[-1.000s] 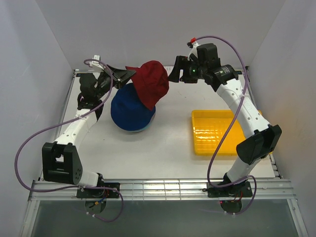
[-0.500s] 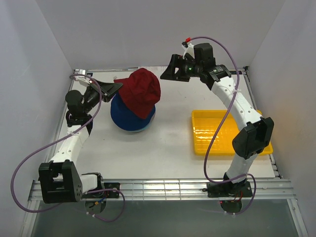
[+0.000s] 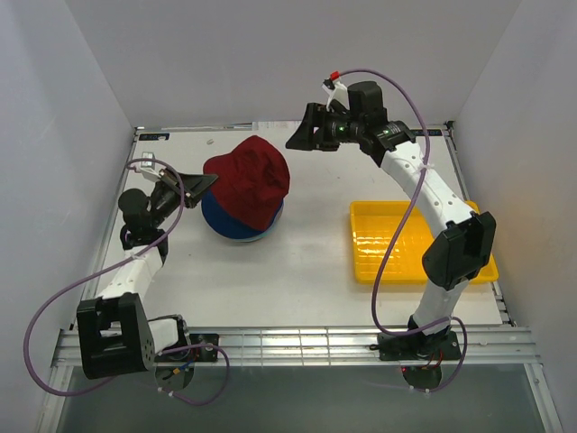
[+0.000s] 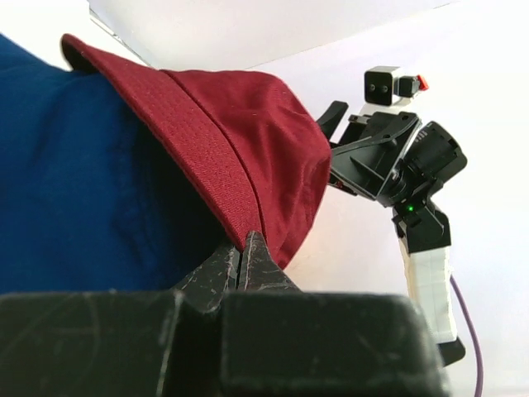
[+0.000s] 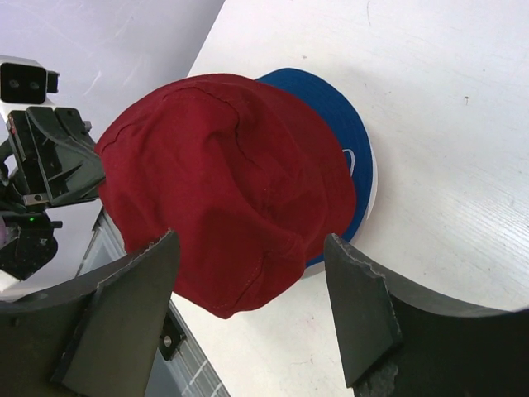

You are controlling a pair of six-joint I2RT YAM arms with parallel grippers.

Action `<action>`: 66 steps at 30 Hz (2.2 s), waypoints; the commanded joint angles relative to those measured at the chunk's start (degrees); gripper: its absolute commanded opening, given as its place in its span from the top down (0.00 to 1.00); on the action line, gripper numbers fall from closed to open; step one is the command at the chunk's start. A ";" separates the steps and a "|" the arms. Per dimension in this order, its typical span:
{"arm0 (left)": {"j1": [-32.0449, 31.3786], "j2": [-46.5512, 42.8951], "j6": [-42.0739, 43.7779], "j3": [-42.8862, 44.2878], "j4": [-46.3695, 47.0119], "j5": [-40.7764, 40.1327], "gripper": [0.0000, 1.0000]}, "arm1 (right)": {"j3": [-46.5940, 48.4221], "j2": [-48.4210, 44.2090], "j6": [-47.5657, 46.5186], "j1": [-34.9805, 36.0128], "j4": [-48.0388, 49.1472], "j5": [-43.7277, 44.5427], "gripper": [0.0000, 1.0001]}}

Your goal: Stack the hats

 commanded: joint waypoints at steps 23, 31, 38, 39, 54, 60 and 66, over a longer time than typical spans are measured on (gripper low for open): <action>10.11 11.96 -19.02 -14.88 39.60 1.77 1.00 | -3.72 3.65 -1.35 0.53 1.72 0.10 0.25; 11.70 19.26 -22.80 -15.67 46.99 1.77 1.00 | -4.33 4.18 -1.26 0.53 1.81 -0.16 0.25; 12.05 24.44 -23.07 -15.50 49.11 1.95 1.00 | -4.95 5.14 -0.12 0.70 2.95 -1.57 0.26; 11.96 24.71 -22.98 -15.50 49.02 1.95 1.00 | -4.95 5.49 -0.03 0.79 3.13 -1.83 0.26; 11.96 25.42 -16.05 -13.83 36.73 1.59 1.00 | -5.82 11.20 7.79 1.58 11.03 -8.24 0.39; 11.96 25.33 -12.79 -13.21 31.18 1.33 1.00 | -5.39 13.93 11.30 1.58 13.67 -9.39 0.40; 11.96 24.81 -11.03 -12.51 27.41 1.15 1.00 | -5.91 16.22 14.73 1.58 17.19 -11.14 0.41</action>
